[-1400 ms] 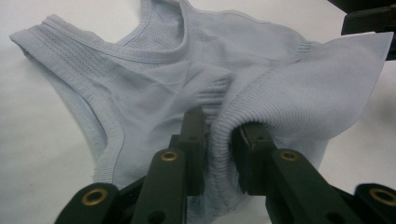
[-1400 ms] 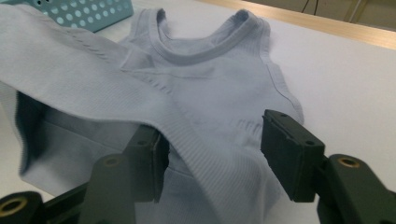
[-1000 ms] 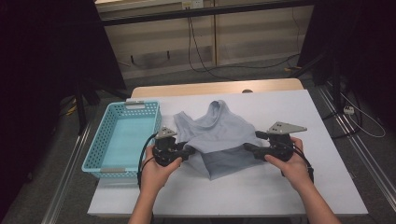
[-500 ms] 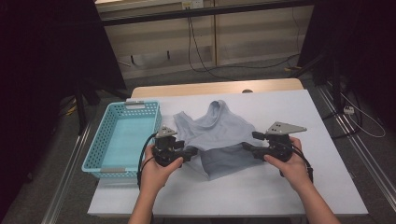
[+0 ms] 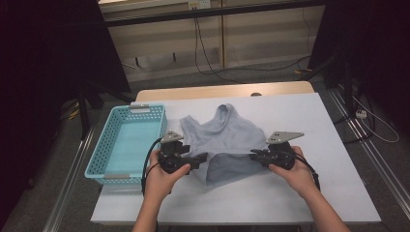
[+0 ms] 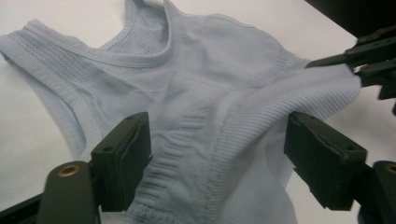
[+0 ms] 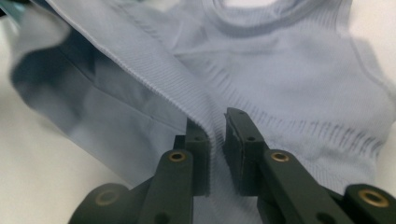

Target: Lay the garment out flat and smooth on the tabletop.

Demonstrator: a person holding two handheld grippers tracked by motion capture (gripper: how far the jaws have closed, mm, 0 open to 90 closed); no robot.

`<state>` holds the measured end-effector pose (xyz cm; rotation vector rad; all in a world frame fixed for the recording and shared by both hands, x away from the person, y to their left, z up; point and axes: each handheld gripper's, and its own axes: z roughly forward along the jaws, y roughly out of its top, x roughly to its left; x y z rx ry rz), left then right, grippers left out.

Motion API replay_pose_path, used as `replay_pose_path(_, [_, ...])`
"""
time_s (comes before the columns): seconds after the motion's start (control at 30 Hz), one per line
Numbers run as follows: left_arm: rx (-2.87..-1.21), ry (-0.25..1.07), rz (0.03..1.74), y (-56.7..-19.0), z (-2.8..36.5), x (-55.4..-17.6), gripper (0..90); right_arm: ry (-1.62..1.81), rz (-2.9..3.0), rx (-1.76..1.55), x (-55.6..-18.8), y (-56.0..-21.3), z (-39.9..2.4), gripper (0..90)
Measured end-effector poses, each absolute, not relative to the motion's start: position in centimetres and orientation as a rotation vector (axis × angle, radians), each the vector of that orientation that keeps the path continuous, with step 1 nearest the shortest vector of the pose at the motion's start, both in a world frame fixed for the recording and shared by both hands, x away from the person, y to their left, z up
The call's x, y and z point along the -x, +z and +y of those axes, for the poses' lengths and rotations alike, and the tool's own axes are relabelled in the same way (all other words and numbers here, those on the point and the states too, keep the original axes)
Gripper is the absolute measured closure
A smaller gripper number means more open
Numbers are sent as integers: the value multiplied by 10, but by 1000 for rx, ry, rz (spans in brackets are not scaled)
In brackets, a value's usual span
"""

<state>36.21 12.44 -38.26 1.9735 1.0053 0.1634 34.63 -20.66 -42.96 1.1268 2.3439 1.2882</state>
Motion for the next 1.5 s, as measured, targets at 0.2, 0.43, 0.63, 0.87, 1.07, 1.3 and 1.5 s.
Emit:
replay_pose_path(0.2, [-1979, 147, 1003, -385, 122, -362, 206, 1160, 2417, -1101, -347, -445, -194, 802])
replay_pose_path(0.43, [-1989, 165, 1031, -390, 122, -364, 196, 1161, 2438, -1103, -346, -445, -190, 593])
replay_pose_path(0.63, [-2013, 168, 1042, -396, 121, -366, 187, 1269, 2461, -1152, -347, -439, -196, 358])
replay_pose_path(0.87, [-2017, 167, 1042, -396, 121, -366, 184, 1267, 2443, -1104, -345, -433, -194, 294])
replay_pose_path(1.07, [-2027, 165, 1042, -398, 121, -366, 184, 1247, 2449, -1092, -344, -433, -190, 279])
replay_pose_path(1.3, [-2030, 160, 1044, -401, 118, -366, 184, 1257, 2446, -1110, -346, -434, -192, 262])
replay_pose_path(1.5, [-2072, 142, 1019, -408, 113, -365, 253, 1251, 2430, -1138, -347, -436, -196, 251])
